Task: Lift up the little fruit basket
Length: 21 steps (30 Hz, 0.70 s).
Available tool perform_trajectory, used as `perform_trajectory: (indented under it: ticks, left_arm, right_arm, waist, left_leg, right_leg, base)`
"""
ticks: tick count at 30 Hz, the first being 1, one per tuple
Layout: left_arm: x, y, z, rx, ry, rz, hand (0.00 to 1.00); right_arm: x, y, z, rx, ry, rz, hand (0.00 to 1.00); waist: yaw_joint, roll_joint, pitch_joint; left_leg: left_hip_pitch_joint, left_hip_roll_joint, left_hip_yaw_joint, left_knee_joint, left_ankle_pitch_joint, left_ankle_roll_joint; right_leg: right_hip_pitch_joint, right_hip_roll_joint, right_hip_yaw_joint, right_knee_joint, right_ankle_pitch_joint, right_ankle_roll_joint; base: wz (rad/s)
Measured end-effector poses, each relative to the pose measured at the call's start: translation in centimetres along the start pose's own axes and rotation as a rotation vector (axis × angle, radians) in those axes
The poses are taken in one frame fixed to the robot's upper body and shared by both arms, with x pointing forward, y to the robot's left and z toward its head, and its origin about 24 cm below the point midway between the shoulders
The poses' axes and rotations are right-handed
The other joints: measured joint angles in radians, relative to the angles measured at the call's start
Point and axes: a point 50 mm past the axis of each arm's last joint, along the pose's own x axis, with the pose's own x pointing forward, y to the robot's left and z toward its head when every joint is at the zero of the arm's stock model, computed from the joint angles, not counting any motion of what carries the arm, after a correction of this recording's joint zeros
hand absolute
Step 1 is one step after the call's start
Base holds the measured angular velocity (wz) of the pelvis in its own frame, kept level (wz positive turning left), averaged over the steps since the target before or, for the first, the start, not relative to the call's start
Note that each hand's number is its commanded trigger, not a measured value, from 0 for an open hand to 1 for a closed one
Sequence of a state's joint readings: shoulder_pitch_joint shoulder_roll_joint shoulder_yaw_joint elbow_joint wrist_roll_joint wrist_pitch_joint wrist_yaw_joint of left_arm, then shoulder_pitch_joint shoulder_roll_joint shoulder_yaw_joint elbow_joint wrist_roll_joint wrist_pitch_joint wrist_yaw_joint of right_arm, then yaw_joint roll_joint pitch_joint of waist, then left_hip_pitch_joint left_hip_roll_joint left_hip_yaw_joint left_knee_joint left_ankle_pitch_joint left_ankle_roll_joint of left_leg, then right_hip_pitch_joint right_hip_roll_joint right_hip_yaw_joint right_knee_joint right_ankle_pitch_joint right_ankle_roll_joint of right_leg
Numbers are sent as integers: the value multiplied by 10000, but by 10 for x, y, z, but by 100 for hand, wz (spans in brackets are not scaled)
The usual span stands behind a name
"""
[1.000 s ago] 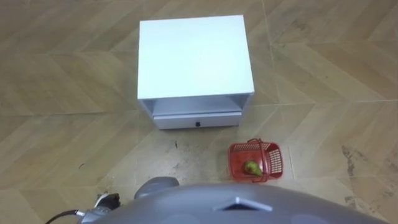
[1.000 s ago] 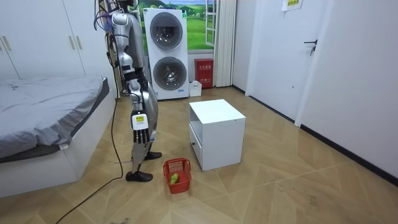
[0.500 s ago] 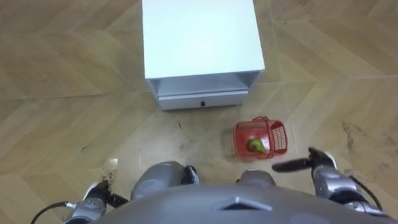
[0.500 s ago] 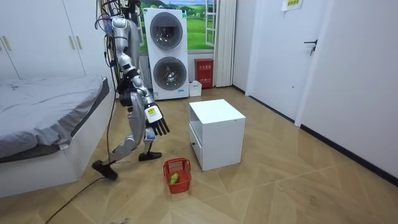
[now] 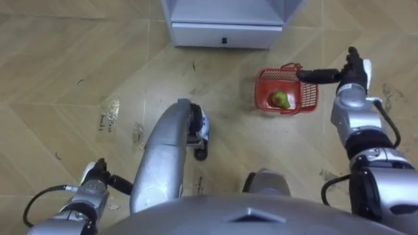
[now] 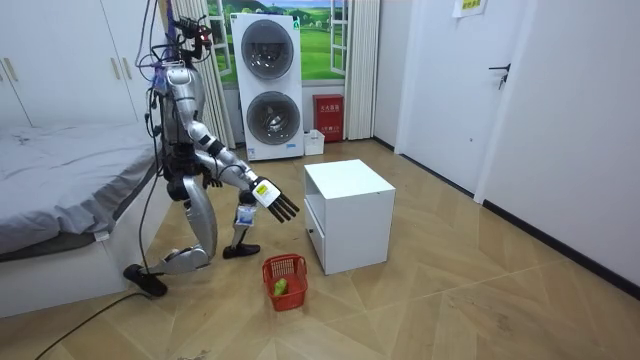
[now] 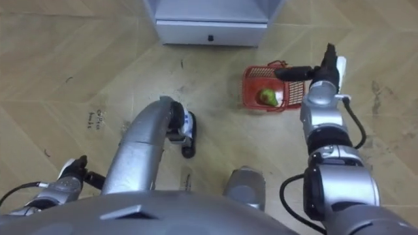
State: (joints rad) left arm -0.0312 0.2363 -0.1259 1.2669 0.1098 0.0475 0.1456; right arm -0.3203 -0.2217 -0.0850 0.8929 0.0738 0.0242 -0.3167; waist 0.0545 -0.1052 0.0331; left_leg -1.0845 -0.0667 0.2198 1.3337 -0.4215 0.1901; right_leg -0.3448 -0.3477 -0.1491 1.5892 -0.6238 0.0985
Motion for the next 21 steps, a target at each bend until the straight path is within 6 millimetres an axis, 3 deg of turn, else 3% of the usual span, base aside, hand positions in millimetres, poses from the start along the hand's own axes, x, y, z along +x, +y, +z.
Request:
perform_trajectory:
  ticks: [2, 4, 9, 14, 16, 21]
  left_arm:
    - [0, 2, 0, -32, -106, 74, 0]
    - [0, 3, 1, 125, -302, 255, 0]
    - [-1, -1, -4, 217, -277, 253, 0]
    - [-3, -6, -17, 777, -9, 40, 0]
    - [-4, -8, -23, 942, 85, -65, 0]
    - [-9, -15, -45, 1263, 465, -306, 0]
  right_arm:
    - [3, -4, 9, 21, -354, -101, 0]
    - [4, -5, 12, 100, -583, -140, 0]
    - [5, -10, 12, 209, -635, -146, 0]
    - [5, -8, 10, 562, -497, 167, 0]
    - [4, -10, 8, 534, -448, 160, 0]
    - [6, -16, 0, 324, -111, 4, 0]
  waist:
    - [24, 38, 45]
    - [-170, -19, 95]
    - [-382, 30, 135]
    - [-573, -137, 181]
    - [-676, -253, 161]
    - [-745, -296, 163]
  left_leg:
    - [-478, -27, 27, 852, -277, 63]
    - [-873, -253, 140, 1791, -572, 202]
    - [-1509, -550, 400, 3255, -1041, 432]
    - [-1538, -758, 493, 3846, -1304, 357]
    - [-1611, -841, 508, 4029, -1347, 296]
    - [-1782, -672, 520, 4394, -1440, 100]
  right_leg:
    - [-325, -25, 217, 1105, -2, -2]
    - [-405, -225, 357, 2330, 0, -4]
    - [-351, -290, 667, 4043, -17, -42]
    - [42, -338, 692, 4631, -38, -96]
    - [136, -331, 671, 4869, -37, -103]
    - [69, -317, 710, 5349, -113, -252]
  base:
    - [25]
    - [41]
    - [30]
    - [16]
    - [17]
    - [-1]
